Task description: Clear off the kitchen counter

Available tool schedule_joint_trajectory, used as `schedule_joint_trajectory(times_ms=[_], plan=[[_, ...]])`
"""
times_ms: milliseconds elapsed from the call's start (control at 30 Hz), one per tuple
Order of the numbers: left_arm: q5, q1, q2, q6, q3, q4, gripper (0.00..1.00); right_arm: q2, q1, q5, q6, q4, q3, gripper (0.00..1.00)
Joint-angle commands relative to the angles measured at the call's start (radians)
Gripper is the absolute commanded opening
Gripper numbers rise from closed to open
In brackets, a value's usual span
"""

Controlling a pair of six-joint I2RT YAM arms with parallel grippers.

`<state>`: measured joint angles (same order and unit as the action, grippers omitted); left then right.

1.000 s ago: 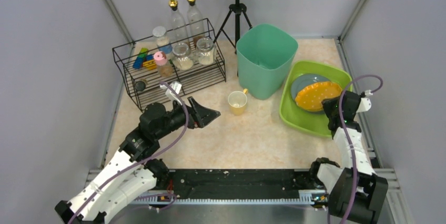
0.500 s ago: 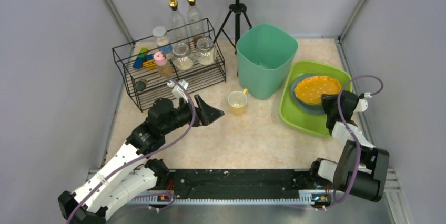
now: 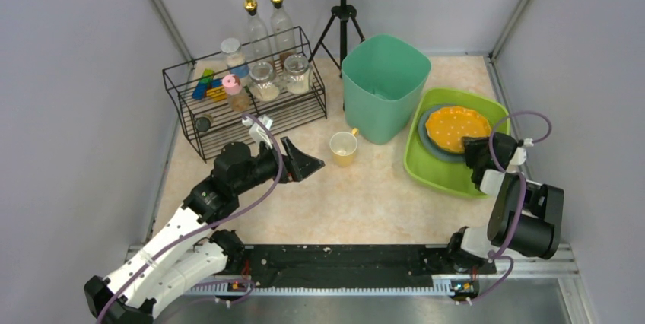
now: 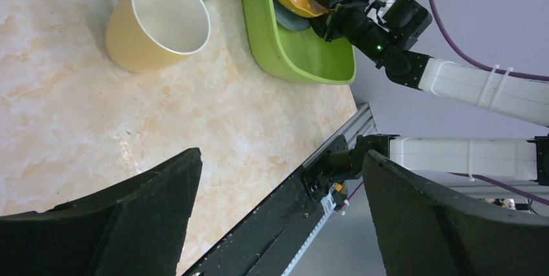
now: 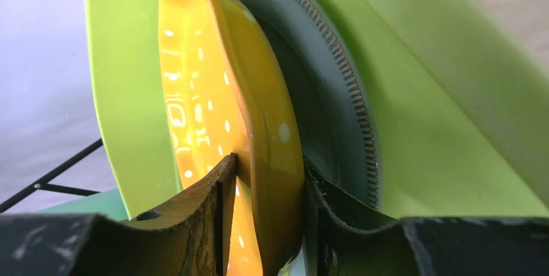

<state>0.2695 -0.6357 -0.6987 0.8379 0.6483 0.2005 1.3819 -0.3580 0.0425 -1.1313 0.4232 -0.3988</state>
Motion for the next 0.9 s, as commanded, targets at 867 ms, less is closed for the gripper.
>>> schedule_joint_trajectory(times_ms=[867], plan=[[0.037, 0.001, 0.029, 0.025, -0.035, -0.086, 0.98, -0.064, -0.002, 0.023, 0.332, -0.482, -0.169, 0.5]])
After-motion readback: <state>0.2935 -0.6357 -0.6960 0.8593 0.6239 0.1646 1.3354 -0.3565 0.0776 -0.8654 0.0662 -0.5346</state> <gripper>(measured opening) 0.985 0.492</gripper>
